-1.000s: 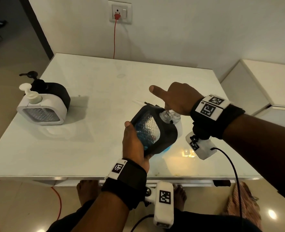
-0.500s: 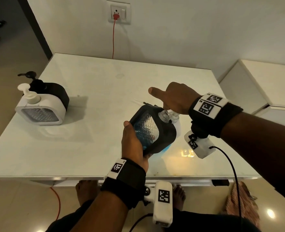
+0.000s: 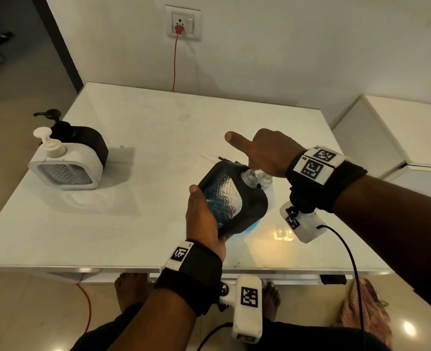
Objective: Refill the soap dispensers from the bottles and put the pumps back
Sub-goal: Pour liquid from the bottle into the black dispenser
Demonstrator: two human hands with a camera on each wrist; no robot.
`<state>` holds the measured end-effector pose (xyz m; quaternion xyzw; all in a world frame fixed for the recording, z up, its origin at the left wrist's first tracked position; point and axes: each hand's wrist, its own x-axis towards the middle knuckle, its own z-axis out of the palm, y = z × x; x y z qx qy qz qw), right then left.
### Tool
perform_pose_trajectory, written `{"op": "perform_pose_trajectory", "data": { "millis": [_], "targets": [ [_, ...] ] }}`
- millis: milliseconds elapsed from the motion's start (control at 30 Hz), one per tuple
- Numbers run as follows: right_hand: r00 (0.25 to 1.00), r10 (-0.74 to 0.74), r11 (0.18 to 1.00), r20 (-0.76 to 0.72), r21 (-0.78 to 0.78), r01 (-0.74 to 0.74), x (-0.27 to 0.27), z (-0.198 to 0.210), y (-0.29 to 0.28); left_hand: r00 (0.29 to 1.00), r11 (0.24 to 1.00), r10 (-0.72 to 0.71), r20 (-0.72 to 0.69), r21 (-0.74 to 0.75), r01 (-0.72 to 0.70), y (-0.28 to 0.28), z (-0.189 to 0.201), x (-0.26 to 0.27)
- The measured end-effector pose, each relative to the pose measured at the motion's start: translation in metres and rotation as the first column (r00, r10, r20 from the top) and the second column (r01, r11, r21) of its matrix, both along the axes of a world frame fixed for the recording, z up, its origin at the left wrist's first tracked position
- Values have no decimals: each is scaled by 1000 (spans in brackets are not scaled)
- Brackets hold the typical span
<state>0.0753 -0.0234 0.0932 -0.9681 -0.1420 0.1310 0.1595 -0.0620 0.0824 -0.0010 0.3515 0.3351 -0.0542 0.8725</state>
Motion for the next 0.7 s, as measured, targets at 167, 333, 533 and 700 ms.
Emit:
{"op": "perform_pose_trajectory", "data": {
  "millis": [167,333,533,700],
  "targets": [
    [997,-8,999,80,-53,12,-4,-2,-2,1000,1000,-5,-4,-1,5,0,3,-1],
    [992,-14,996,126,-84,25,-7,-2,-1,1000,1000,-2,-7,3,2,0,4,-1],
    [1000,22,1000,16,-20,-22,-4,6,-1,1000,1000,-12,-3,5,12,-2,6,-1],
    [995,15,996,95,-87,-7,-4,1,-3,1000,1000,-14,-10,5,14,-2,6,-2]
  ]
}}
